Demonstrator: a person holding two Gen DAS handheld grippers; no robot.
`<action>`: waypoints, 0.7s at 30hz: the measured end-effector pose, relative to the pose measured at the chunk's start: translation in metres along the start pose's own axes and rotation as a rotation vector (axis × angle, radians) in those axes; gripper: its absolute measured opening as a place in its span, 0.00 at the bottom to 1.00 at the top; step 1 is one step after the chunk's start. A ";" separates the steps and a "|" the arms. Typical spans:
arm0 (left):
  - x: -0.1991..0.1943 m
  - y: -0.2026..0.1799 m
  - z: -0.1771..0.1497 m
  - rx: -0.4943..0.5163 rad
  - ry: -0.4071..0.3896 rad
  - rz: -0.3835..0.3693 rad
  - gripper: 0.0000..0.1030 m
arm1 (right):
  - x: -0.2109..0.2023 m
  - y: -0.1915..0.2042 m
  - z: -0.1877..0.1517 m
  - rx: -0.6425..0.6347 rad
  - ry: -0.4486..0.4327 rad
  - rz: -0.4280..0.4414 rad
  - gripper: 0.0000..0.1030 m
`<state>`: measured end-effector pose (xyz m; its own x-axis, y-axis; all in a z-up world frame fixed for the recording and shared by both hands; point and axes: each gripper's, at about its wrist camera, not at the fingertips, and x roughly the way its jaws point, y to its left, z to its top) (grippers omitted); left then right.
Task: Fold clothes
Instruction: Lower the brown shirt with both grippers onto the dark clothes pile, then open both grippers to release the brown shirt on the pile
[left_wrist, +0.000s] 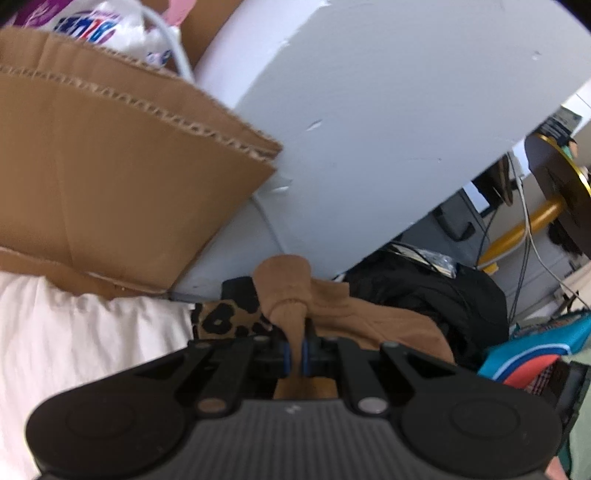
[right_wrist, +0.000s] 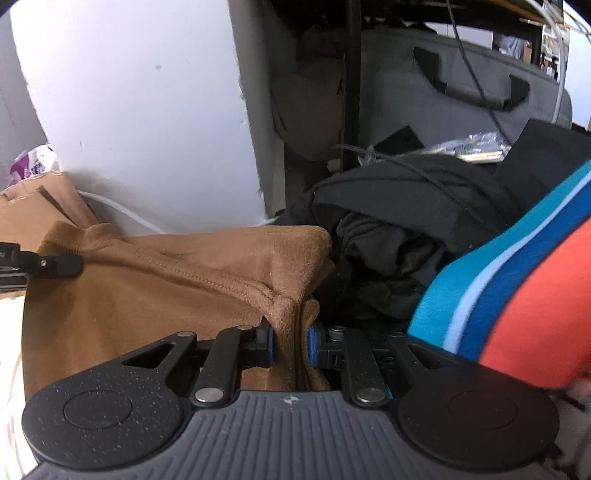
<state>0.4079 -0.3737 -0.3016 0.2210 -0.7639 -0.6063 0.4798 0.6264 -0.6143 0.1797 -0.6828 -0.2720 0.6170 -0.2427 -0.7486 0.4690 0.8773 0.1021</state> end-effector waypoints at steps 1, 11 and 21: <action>0.001 0.001 -0.001 -0.002 -0.004 0.006 0.07 | 0.004 0.000 0.000 0.001 0.004 -0.001 0.16; -0.010 0.004 -0.002 0.014 0.010 0.119 0.47 | 0.037 0.005 0.011 -0.068 0.039 -0.050 0.37; -0.037 -0.010 -0.010 0.102 -0.034 0.112 0.47 | -0.014 0.021 0.038 -0.137 -0.074 -0.074 0.74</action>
<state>0.3861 -0.3501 -0.2781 0.3062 -0.6957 -0.6498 0.5335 0.6907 -0.4881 0.2048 -0.6765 -0.2345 0.6311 -0.3339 -0.7002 0.4274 0.9029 -0.0453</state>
